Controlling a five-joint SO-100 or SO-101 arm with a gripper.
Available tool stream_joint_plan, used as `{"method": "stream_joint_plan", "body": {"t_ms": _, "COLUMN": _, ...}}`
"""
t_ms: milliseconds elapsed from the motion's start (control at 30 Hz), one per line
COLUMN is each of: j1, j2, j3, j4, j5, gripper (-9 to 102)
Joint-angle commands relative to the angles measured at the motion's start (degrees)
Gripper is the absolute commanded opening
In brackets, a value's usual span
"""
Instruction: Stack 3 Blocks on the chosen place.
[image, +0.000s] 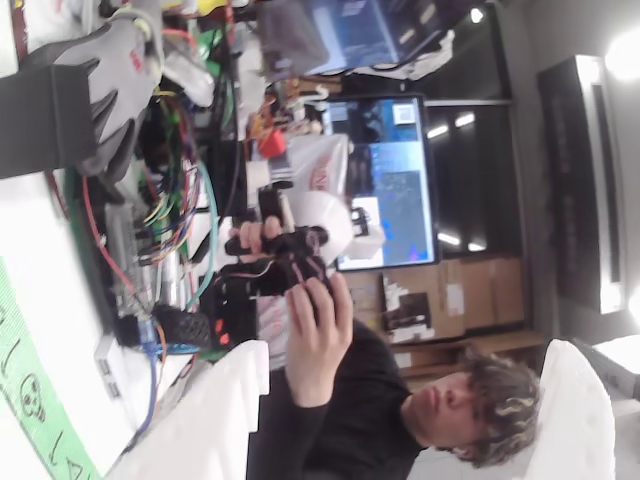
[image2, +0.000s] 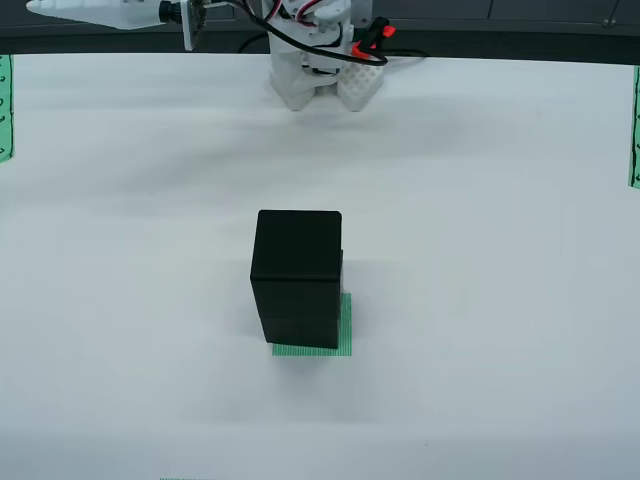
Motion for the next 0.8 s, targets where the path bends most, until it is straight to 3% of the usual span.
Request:
{"method": "stream_joint_plan", "body": {"t_ms": 0, "j1": 1.23, "j2": 0.62, "j3": 2.55, "j4": 6.77, "j5": -0.53, "gripper": 32}}
{"method": "stream_joint_plan", "body": {"t_ms": 367, "j1": 0.62, "j2": -0.26, "j3": 1.93, "j4": 14.59, "j5": -0.62, "gripper": 32}}
{"method": "stream_joint_plan", "body": {"t_ms": 633, "j1": -1.49, "j2": -1.76, "j3": 2.46, "j4": 10.99, "j5": -0.53, "gripper": 32}}
{"method": "stream_joint_plan", "body": {"t_ms": 767, "j1": -2.9, "j2": -3.34, "j3": -1.14, "j4": 18.46, "j5": -0.62, "gripper": 32}}
